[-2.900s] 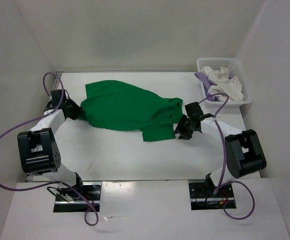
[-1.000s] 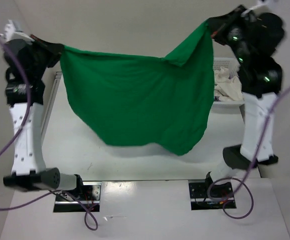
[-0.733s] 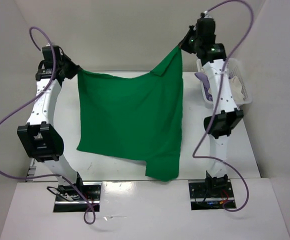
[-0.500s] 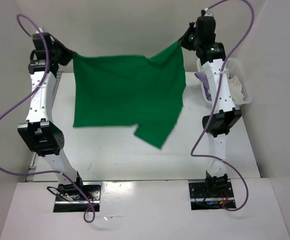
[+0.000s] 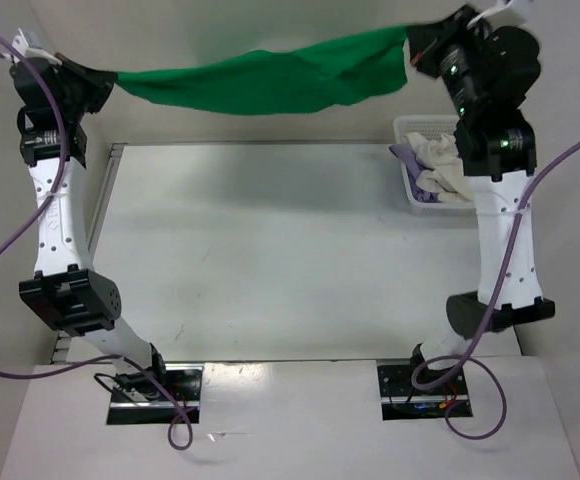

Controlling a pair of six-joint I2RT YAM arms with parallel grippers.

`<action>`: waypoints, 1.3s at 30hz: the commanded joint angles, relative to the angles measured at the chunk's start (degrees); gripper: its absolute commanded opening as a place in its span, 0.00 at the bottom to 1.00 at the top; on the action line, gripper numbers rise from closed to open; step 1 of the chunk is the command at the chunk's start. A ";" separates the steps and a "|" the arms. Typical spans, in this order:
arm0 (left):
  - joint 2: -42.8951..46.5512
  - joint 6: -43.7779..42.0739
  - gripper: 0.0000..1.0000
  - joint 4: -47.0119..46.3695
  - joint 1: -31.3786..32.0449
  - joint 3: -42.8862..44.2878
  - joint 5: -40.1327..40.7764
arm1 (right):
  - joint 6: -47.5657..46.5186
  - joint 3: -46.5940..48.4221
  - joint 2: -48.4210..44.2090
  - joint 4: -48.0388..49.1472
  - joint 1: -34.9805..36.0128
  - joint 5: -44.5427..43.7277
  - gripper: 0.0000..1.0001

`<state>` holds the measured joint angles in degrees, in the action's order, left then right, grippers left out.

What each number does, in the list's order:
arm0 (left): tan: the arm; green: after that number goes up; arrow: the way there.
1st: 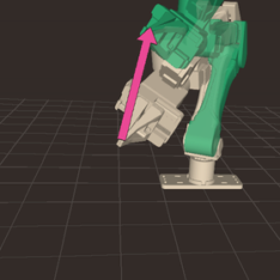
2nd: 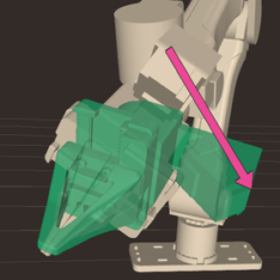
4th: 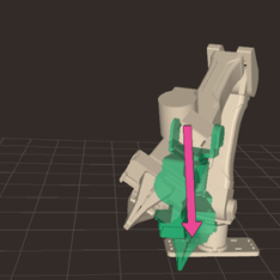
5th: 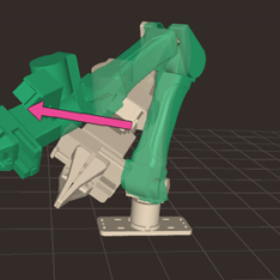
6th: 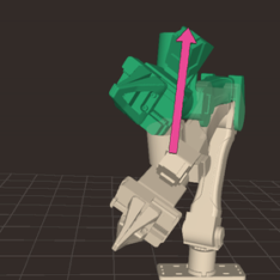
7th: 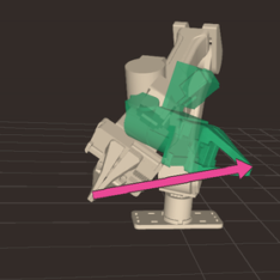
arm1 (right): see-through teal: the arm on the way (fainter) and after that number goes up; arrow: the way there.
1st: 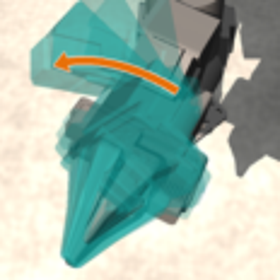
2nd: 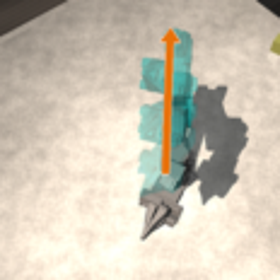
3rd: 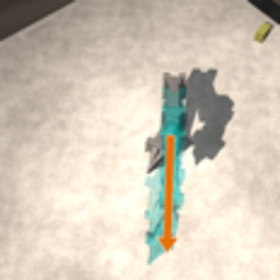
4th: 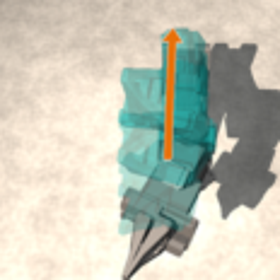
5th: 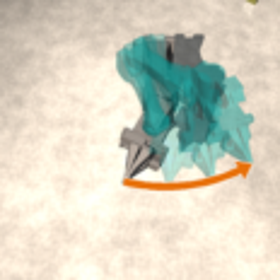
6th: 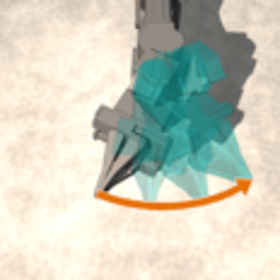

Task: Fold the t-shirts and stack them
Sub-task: Flatten out the tshirt

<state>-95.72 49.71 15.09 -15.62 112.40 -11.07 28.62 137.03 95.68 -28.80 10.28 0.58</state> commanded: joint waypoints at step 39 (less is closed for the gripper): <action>21.55 -3.48 0.00 15.05 -1.52 -13.47 -10.02 | 0.39 -24.31 -22.30 -21.73 0.78 0.67 0.00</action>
<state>-74.46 44.10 31.09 -16.82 87.88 -16.84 32.64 99.46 74.04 -48.31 8.45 8.45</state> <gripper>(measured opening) 0.011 0.003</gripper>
